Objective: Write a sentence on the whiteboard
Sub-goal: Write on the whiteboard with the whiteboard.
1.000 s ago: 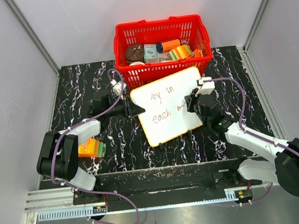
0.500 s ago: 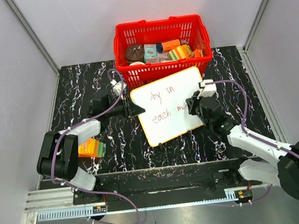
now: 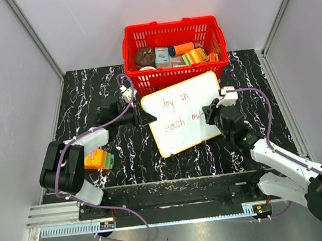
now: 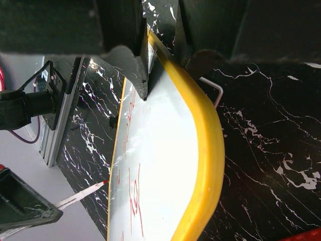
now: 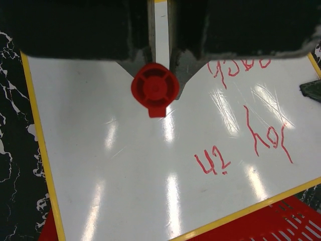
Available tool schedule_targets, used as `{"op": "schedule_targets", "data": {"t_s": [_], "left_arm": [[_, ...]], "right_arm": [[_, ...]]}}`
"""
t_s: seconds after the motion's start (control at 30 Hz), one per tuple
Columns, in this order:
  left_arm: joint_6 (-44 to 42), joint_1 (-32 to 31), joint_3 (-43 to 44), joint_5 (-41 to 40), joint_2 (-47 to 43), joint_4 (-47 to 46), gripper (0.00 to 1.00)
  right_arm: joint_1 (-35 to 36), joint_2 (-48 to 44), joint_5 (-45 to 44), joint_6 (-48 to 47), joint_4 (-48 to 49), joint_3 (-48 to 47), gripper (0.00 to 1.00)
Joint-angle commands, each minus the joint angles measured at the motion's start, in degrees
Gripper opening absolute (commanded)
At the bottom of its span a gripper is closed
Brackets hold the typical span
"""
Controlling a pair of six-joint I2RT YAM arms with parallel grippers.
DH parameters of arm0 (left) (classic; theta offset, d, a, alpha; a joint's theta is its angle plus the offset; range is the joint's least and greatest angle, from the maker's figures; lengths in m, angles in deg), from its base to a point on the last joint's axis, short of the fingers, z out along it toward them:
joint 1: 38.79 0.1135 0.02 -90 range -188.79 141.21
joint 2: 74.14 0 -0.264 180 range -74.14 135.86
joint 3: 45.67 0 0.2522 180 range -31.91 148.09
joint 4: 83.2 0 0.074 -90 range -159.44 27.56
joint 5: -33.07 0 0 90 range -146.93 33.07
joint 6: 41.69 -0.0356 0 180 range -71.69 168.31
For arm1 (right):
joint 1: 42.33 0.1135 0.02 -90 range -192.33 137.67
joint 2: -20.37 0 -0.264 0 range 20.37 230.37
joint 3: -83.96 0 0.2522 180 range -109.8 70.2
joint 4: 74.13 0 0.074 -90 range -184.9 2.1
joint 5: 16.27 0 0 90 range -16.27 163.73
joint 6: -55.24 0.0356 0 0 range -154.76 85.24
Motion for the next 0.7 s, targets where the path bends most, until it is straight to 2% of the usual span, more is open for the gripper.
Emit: {"op": "schedule_targets", "data": {"t_s": [0.0, 0.33, 0.67], "left_arm": [[-10.7, -1.6, -0.4, -7.7, 2.3, 3.6, 0.00], [-10.8, -1.6, -0.3, -7.7, 2.3, 3.7, 0.00], [-10.8, -1.6, -0.3, -7.9, 2.2, 3.7, 0.00]], "right_arm": [[-0.4, -2.0, -0.6, 0.1, 0.9, -3.0, 0.00], [-1.7, 4.1, -2.4, -1.5, 2.2, -5.4, 0.00], [-3.1, 3.4, -2.3, -1.0, 3.5, -4.4, 0.00]]}}
